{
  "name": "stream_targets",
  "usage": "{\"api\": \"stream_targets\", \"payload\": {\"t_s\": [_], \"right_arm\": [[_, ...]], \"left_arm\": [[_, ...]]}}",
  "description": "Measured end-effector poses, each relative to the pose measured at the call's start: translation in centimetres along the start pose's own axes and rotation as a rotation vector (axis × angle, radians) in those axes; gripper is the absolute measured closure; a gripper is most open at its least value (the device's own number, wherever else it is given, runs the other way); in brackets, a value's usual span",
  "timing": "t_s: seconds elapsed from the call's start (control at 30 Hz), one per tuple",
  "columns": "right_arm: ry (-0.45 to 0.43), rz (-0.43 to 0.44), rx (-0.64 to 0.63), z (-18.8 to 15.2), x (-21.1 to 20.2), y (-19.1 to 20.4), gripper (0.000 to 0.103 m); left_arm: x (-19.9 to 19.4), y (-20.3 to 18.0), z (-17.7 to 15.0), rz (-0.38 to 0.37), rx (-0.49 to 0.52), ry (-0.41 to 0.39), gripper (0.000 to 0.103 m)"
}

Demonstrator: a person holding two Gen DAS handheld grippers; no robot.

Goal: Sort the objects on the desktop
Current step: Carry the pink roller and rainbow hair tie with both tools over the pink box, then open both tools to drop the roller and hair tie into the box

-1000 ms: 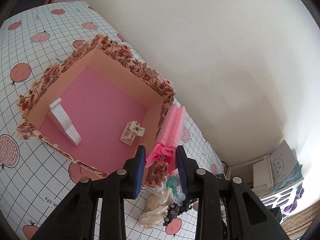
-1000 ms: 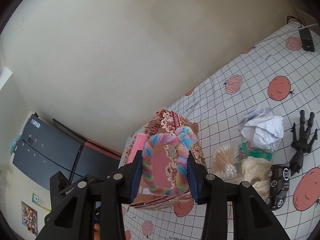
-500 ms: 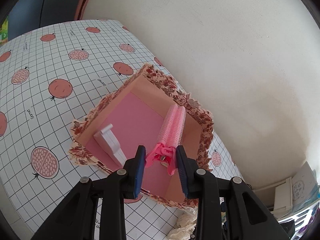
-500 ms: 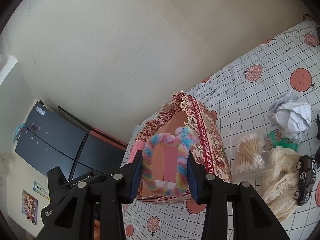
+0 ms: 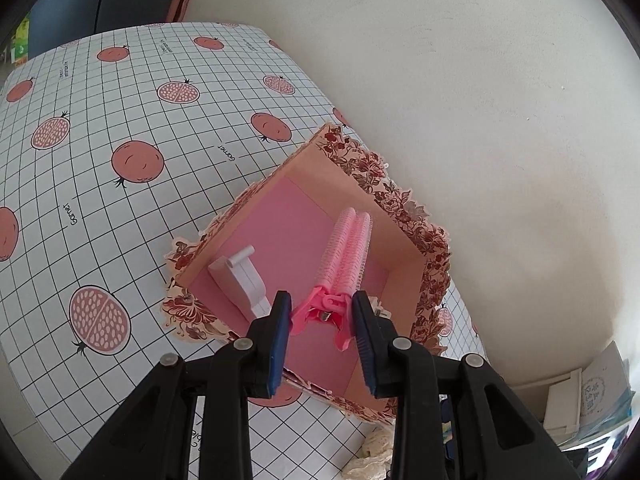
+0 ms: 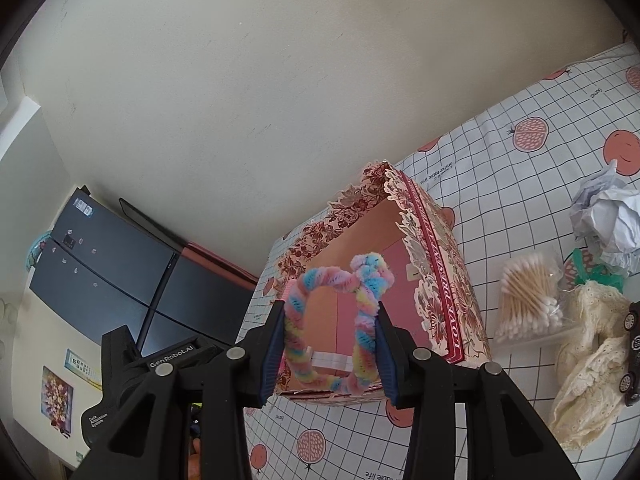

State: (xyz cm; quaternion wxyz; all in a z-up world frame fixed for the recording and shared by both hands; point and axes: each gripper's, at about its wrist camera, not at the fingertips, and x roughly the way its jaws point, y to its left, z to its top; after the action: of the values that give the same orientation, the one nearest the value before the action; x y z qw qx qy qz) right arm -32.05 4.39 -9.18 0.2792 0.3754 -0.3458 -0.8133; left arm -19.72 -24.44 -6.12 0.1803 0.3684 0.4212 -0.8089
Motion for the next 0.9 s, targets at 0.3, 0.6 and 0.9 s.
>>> {"api": "stream_targets", "payload": {"t_s": [0.3, 0.6, 0.9], "right_arm": [[0.005, 0.008, -0.006, -0.7, 1.1, 0.5, 0.058], [0.016, -0.037, -0.001, -1.0, 2.1, 0.2, 0.058], [0.031, -0.087, 0.010, -1.2, 2.5, -0.3, 0.054]], "left_arm": [[0.5, 0.8, 0.2, -0.005, -0.024, 0.024, 0.071], [0.9, 1.5, 0.5, 0.002, -0.043, 0.034, 0.071], [1.5, 1.8, 0.5, 0.006, -0.048, 0.052, 0.071]]}}
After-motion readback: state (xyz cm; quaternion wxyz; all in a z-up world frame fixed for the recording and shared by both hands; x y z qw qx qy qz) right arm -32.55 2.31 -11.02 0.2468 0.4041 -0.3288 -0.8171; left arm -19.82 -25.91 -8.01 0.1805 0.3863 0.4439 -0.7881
